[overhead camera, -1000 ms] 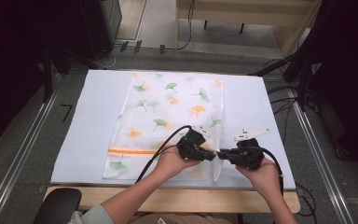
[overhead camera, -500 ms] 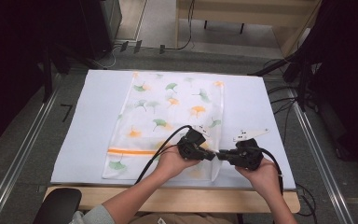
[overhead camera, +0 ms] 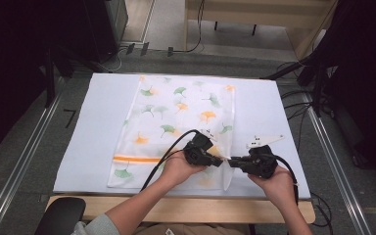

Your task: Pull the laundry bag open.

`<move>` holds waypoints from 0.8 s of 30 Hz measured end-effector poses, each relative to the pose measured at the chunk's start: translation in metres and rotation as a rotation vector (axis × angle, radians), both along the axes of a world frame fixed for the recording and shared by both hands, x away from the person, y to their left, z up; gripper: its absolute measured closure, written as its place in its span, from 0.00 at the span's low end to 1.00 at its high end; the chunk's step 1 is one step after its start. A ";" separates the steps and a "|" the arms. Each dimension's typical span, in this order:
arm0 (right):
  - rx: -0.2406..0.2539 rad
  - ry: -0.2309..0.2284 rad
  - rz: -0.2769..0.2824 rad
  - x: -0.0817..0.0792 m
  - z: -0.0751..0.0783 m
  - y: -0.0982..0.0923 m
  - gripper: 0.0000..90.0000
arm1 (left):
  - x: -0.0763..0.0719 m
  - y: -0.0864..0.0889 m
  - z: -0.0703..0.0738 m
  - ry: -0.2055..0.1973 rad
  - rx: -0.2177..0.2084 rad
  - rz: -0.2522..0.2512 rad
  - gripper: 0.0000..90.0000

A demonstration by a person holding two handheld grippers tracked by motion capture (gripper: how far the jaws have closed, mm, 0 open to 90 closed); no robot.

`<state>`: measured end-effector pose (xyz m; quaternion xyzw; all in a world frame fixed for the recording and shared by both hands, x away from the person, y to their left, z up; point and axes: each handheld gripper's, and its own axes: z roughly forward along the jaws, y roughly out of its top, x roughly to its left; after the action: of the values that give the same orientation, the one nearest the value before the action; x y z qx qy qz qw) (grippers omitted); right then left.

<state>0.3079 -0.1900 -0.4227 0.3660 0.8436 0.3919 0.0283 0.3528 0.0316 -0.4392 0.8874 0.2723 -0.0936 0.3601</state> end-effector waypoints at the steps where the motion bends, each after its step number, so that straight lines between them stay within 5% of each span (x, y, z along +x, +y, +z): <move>1: 0.005 -0.005 -0.001 0.000 0.000 -0.002 0.96 | 0.003 0.007 -0.001 0.001 0.021 0.014 1.00; 7: 0.003 -0.007 -0.016 0.001 0.000 -0.006 0.96 | 0.011 0.025 -0.007 0.036 0.024 0.046 1.00; 24: 0.005 -0.005 -0.022 0.001 -0.001 -0.007 0.95 | 0.009 0.025 -0.006 0.027 0.022 0.040 1.00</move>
<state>0.3093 -0.1966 -0.4234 0.3745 0.8384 0.3946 0.0339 0.3621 0.0567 -0.4450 0.8843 0.2959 -0.0950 0.3483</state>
